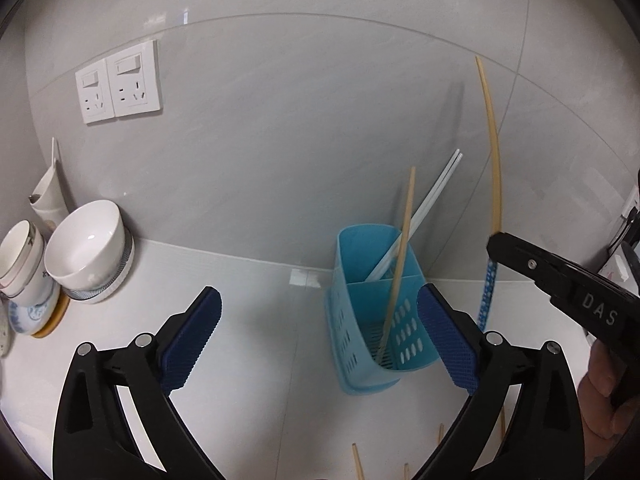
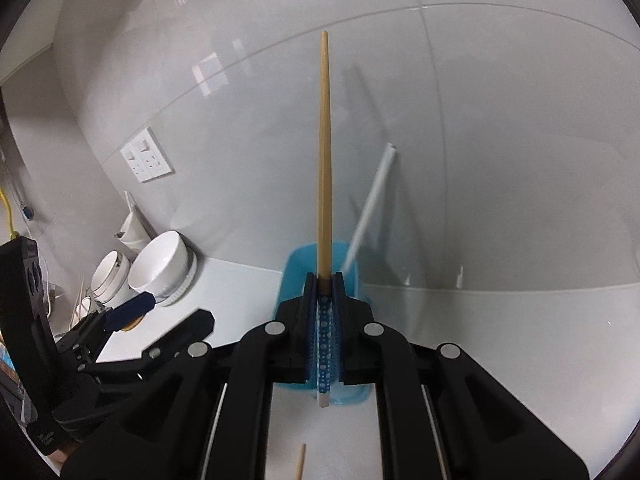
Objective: Organize utensils
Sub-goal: 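Lower the blue-patterned chopstick into the holder and open the right tool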
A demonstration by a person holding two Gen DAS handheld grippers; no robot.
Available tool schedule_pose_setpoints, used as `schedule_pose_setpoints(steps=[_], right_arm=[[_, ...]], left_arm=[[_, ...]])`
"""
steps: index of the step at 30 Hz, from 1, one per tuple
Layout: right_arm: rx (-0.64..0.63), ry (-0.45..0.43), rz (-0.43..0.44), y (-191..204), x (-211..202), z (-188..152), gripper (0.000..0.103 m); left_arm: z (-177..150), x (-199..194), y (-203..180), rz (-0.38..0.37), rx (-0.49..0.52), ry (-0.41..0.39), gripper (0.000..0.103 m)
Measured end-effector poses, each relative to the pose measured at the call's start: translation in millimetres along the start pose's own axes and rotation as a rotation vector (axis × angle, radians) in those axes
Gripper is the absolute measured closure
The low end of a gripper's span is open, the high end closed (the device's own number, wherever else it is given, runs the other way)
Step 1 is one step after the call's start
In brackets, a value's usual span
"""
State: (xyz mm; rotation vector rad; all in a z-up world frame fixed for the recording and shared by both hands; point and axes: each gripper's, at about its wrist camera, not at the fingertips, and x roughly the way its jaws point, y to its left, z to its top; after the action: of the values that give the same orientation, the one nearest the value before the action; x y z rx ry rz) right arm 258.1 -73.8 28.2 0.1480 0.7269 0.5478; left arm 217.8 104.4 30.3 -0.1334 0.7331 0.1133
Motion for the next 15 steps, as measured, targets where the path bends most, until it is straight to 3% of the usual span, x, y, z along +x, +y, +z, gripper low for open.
schedule_pose_setpoints(steps=[5, 15], right_arm=[[0.001, -0.018, 0.001, 4.9, 18.4, -4.3, 0.096], [0.003, 0.034, -0.04, 3.3, 58.1, -22.8, 0.096]], left_arm=[[-5.0, 6.9, 14.3, 0.021, -0.014, 0.042, 0.006], [-14.7, 15.3, 33.0, 0.041, -0.041, 0.093, 0.006]])
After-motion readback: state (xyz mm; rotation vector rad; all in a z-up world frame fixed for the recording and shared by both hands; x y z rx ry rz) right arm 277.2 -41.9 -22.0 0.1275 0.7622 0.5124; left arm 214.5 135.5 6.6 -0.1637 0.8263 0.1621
